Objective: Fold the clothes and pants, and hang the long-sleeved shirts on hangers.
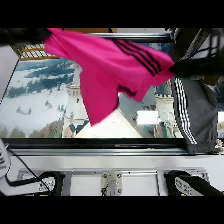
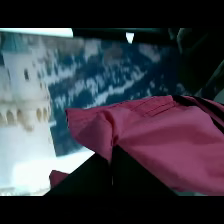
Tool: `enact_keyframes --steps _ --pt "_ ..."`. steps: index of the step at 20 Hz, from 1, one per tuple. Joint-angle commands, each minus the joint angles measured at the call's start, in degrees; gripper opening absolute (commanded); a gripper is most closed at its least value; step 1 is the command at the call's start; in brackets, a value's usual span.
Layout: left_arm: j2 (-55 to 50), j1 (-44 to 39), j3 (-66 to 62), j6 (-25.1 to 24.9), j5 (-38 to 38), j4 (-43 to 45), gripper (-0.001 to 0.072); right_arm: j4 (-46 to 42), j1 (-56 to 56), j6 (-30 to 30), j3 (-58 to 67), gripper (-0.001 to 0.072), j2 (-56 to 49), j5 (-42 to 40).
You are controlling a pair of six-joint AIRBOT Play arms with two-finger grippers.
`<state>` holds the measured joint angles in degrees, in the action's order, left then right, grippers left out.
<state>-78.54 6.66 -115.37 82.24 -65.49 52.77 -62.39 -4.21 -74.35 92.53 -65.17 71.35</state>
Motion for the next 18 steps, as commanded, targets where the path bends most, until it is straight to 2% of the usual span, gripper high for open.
enact_keyframes --steps 1,7,10,14,17,18 --pt "15.5 1.8 1.1 0.0 4.4 0.2 0.0005 -0.4 0.0 0.0 5.9 0.0026 8.4 1.1" --pt "33.6 1.8 14.7 0.0 9.4 0.2 0.0005 -0.7 0.0 -2.7 5.9 0.0026 18.6 1.8" --pt "37.3 1.8 20.7 0.0 12.3 0.2 0.0005 -2.7 0.0 -4.8 5.8 0.0026 19.1 7.2" --pt "33.4 1.0 27.1 0.0 12.6 0.0 0.0005 -4.5 0.0 -6.8 2.6 0.0026 14.6 11.6" --pt "24.3 -3.7 30.7 -0.7 13.4 0.1 0.0005 -4.5 0.0 -8.5 -2.6 0.0026 7.4 11.6" --pt "20.2 -5.8 31.7 -2.8 14.6 0.1 0.0005 -4.5 0.0 -8.4 -3.9 0.0025 4.3 11.6"
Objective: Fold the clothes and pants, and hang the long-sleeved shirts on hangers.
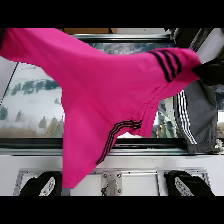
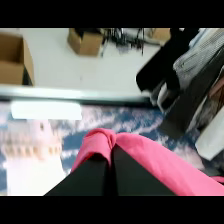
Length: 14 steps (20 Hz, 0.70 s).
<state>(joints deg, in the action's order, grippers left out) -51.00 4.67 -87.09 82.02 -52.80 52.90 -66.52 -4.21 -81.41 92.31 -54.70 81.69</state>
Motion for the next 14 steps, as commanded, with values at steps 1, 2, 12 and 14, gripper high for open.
enact_keyframes --steps 1,2,12,14 --pt "-11.5 -5.6 4.0 -4.6 3.8 0.0 0.0005 -0.4 0.0 -1.4 -4.4 0.0026 -9.6 1.0" --pt "-16.3 -7.1 3.9 -5.7 6.2 0.0 0.0005 -0.4 0.0 -1.3 -4.6 0.0025 -13.8 0.5" --pt "-47.2 -6.1 -19.9 0.6 2.0 0.1 0.0623 -0.3 -2.9 -4.1 -0.5 0.0614 -31.9 -26.3" --pt "-46.3 -2.3 -21.5 1.4 -5.4 0.1 0.0621 -0.3 -4.9 -4.1 0.3 0.0563 -29.8 -25.0"
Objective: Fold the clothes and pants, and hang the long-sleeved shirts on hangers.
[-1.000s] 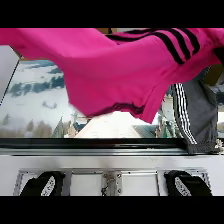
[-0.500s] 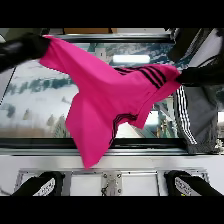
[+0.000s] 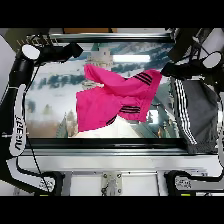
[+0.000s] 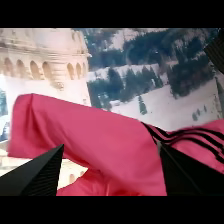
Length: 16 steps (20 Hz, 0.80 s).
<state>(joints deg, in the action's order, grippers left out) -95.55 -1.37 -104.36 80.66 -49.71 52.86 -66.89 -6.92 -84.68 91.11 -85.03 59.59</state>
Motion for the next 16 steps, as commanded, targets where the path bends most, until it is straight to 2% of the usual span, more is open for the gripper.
enact_keyframes --steps 1,3,4,7,9,11,14,16 --pt "-0.4 5.7 -3.1 2.8 -11.9 0.2 0.0603 0.0 -3.1 -0.7 1.4 0.0563 2.1 -1.5" --pt "4.6 9.1 5.1 3.3 -15.9 1.9 0.0603 0.0 -3.7 -0.6 -0.2 0.0563 5.9 2.1" --pt "7.7 9.9 10.8 5.2 -16.9 5.1 0.0604 0.0 -3.6 -0.7 -1.7 0.0563 8.0 3.8" --pt "17.7 10.2 33.3 6.8 -17.1 13.6 0.0615 0.0 -1.8 -0.6 -9.0 0.0563 14.8 7.1" --pt "22.8 10.1 48.2 6.8 -15.5 12.5 0.0625 0.0 0.2 -0.6 -14.5 0.0563 18.9 6.8" --pt "26.1 10.1 60.5 6.7 -10.5 8.4 0.0625 0.0 2.2 -0.7 -18.3 0.0563 21.6 6.6" --pt "26.9 10.0 70.7 5.9 -3.9 1.4 0.0625 0.0 4.4 -0.7 -20.0 0.0562 22.4 6.6" --pt "25.4 10.0 72.8 4.4 -2.6 -2.0 0.0624 0.3 5.3 -0.7 -20.0 0.0563 22.4 6.0"
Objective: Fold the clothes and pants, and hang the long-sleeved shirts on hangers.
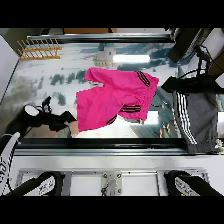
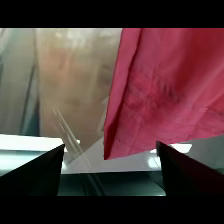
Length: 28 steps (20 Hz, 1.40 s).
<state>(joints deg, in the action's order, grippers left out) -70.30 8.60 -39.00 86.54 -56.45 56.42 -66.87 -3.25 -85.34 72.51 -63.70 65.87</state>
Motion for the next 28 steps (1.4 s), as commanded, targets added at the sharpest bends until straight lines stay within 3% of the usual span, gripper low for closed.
enact_keyframes --steps 1,3,8,10,11,12,13,15,17,19,21,24,28 --pt "-1.2 0.0 7.4 -2.3 4.1 -7.3 0.0624 0.2 1.9 0.0 -1.4 0.0563 1.1 -0.6" --pt "-4.0 -1.1 6.3 -4.7 4.1 -11.3 0.0624 0.6 2.0 0.0 -1.4 0.0563 1.1 -0.8" --pt "-10.5 -9.0 -1.1 -4.2 4.7 -11.0 0.0602 0.7 1.9 0.0 -1.4 0.0563 1.1 -1.0" --pt "-12.3 -10.6 -3.7 -4.0 4.7 -11.0 0.0355 0.6 1.9 0.0 -1.5 0.0563 1.1 -1.0" --pt "-12.8 -11.0 -4.5 -4.0 4.8 -11.0 0.0268 0.5 1.9 0.0 -1.6 0.0563 1.1 -0.9" --pt "-12.9 -11.2 -5.0 -4.1 4.8 -11.0 0.0090 -0.1 1.8 0.0 -2.1 0.0564 1.1 -0.9" --pt "-12.7 -11.2 -5.5 -4.5 4.5 -11.0 0.0006 -0.7 1.5 -0.3 -3.1 0.0564 1.1 -0.9" --pt "-11.2 -10.6 -6.0 -4.7 3.5 -9.3 0.0006 -0.7 0.5 -4.6 -6.9 0.0563 1.0 -0.6" --pt "-8.4 -9.9 -5.8 -4.7 1.6 -5.5 0.0006 -1.8 0.1 -15.0 -13.2 0.0562 0.9 -0.9" --pt "-5.4 -9.9 -5.4 -4.5 -0.7 -1.8 0.0006 -0.8 0.5 -24.2 -21.4 0.0563 0.7 -4.3" --pt "-1.6 -9.9 -2.8 -4.0 -1.3 -0.5 0.0006 2.6 1.9 -29.6 -30.2 0.0563 0.6 -10.9" --pt "4.3 -9.9 3.1 -4.0 -1.8 -0.6 0.0006 9.5 5.3 -32.4 -38.6 0.0563 -0.2 -21.7" --pt "9.5 -9.9 7.4 -4.0 -1.9 -0.6 0.0006 13.7 11.5 -32.5 -39.9 0.0563 -5.5 -33.5"
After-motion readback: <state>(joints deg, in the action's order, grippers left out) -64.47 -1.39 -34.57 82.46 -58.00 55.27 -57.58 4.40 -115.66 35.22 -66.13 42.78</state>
